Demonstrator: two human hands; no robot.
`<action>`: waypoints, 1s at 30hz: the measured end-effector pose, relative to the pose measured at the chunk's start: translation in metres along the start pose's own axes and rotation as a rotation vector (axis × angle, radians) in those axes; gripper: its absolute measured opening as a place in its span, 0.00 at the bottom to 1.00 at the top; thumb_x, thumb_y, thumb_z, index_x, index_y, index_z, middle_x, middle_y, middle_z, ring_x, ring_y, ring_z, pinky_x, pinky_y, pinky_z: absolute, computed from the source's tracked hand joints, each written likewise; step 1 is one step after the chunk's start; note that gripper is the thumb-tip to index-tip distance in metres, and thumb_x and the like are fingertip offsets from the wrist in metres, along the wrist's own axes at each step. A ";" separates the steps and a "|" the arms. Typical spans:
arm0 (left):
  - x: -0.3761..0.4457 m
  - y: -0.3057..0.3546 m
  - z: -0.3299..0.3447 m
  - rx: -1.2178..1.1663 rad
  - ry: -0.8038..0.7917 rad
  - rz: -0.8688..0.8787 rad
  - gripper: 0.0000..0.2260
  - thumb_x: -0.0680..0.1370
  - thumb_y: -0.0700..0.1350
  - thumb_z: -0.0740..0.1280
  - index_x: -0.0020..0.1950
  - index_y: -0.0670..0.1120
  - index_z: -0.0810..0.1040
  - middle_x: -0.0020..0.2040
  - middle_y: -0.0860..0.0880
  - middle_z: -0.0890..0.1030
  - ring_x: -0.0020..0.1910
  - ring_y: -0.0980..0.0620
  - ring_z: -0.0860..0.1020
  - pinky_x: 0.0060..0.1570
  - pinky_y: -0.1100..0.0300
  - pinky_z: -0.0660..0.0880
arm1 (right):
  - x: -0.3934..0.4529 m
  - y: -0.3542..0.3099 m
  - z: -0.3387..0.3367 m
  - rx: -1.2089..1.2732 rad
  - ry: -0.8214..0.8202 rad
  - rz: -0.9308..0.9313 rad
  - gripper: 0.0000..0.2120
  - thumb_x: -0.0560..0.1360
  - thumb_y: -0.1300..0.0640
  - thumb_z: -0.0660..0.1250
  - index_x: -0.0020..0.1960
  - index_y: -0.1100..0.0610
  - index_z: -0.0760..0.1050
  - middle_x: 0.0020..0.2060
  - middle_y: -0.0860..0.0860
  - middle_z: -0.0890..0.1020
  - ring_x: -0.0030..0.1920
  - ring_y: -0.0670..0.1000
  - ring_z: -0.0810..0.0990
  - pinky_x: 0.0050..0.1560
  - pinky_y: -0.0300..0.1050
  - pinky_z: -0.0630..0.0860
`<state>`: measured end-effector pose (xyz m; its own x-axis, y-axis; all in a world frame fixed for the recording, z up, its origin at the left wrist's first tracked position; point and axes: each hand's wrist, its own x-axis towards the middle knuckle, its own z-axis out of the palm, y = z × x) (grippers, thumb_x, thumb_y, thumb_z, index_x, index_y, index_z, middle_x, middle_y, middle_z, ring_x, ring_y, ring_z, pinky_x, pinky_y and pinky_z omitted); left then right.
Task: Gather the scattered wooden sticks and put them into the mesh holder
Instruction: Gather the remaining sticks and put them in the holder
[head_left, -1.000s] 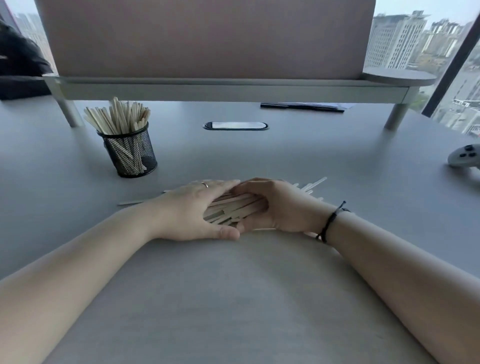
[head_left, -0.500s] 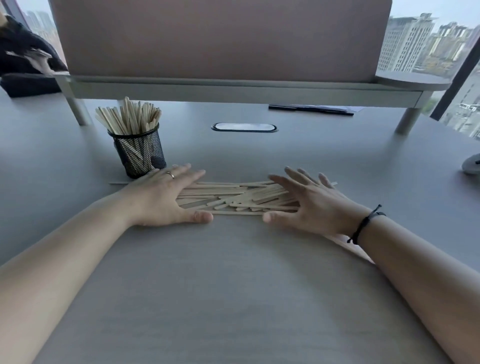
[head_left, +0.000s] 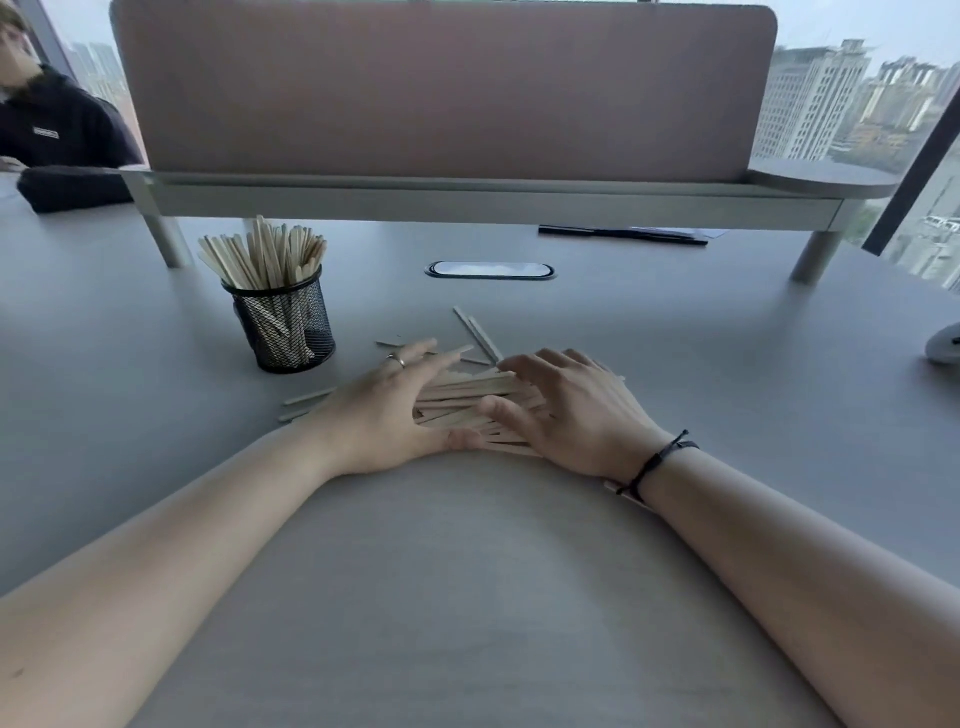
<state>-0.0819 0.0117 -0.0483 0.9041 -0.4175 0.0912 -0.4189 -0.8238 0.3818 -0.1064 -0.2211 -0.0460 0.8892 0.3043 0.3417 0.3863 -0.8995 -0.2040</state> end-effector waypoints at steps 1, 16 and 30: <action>0.000 0.000 -0.001 -0.027 0.010 0.013 0.49 0.59 0.82 0.63 0.77 0.64 0.60 0.81 0.56 0.56 0.77 0.55 0.60 0.74 0.51 0.62 | 0.002 0.001 0.003 -0.004 0.027 -0.015 0.34 0.72 0.24 0.50 0.66 0.44 0.73 0.54 0.46 0.81 0.57 0.53 0.77 0.54 0.47 0.72; 0.000 0.006 0.001 0.032 0.156 0.162 0.42 0.64 0.74 0.69 0.72 0.53 0.73 0.69 0.56 0.75 0.67 0.60 0.70 0.65 0.68 0.65 | 0.040 0.015 -0.001 0.273 0.042 0.073 0.32 0.69 0.22 0.54 0.57 0.43 0.79 0.47 0.41 0.79 0.44 0.43 0.80 0.48 0.48 0.78; 0.010 0.013 0.008 0.222 0.044 0.184 0.38 0.73 0.71 0.49 0.74 0.48 0.66 0.64 0.48 0.70 0.64 0.46 0.69 0.66 0.49 0.67 | 0.024 0.027 -0.002 0.146 -0.276 -0.063 0.50 0.61 0.22 0.66 0.77 0.45 0.61 0.67 0.40 0.68 0.69 0.42 0.65 0.69 0.42 0.64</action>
<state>-0.0791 -0.0058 -0.0504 0.8122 -0.5544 0.1817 -0.5798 -0.8017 0.1454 -0.0750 -0.2387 -0.0416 0.8878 0.4492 0.1005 0.4558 -0.8277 -0.3272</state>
